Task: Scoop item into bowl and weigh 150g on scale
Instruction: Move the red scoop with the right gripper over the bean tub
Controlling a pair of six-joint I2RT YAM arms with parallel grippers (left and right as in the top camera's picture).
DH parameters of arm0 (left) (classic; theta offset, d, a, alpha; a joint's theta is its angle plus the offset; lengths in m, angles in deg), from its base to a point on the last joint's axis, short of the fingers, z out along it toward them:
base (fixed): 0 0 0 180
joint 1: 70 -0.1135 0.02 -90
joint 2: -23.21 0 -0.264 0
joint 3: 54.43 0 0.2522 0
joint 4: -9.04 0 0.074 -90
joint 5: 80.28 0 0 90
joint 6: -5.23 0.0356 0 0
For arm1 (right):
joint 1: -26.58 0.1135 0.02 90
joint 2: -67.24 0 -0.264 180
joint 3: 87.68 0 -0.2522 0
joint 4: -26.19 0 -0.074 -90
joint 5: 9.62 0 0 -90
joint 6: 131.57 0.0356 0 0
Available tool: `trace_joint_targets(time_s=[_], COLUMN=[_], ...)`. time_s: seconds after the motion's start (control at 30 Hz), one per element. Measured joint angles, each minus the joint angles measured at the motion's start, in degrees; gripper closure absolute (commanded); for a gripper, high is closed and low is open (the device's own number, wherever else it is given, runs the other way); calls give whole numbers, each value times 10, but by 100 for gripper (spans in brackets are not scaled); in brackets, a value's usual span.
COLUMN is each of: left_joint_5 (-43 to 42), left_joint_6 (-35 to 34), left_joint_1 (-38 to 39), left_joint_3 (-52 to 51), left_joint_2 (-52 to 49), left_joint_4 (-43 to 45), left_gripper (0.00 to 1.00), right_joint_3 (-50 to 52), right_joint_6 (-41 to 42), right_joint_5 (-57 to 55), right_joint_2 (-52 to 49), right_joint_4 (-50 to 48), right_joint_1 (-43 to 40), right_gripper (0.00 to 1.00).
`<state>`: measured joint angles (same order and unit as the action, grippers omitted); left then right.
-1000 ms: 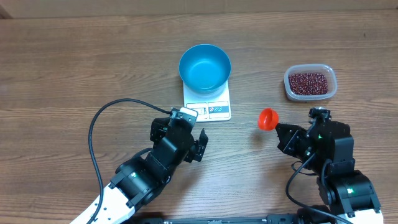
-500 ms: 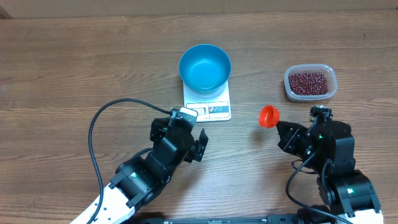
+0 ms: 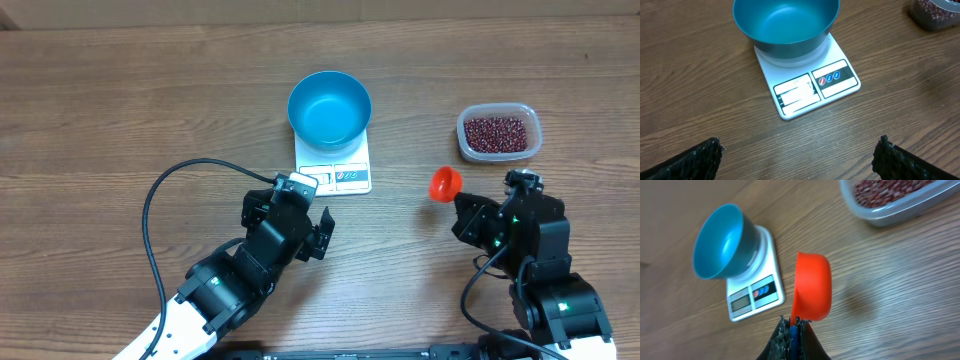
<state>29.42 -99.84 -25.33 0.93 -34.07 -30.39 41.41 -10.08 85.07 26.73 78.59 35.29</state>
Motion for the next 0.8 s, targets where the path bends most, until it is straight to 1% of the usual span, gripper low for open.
trace_joint_targets(time_s=[0.1,0.33,0.57,0.8], left_joint_5=[0,0,0,0], left_joint_6=[0,0,0,0], left_joint_1=[0,0,0,0], left_joint_3=[0,0,0,0], left_joint_2=[0,0,0,0], left_joint_4=[0,0,0,0], left_gripper=[0,0,0,0], right_joint_3=[-13,-99,-194,-271], right_joint_6=[-16,-62,-106,-137], right_joint_5=[-18,-68,-125,-172], right_joint_2=[-3,-36,-125,-209], right_joint_4=[2,41,103,115], right_joint_1=[0,0,0,0], right_gripper=[96,96,96,96])
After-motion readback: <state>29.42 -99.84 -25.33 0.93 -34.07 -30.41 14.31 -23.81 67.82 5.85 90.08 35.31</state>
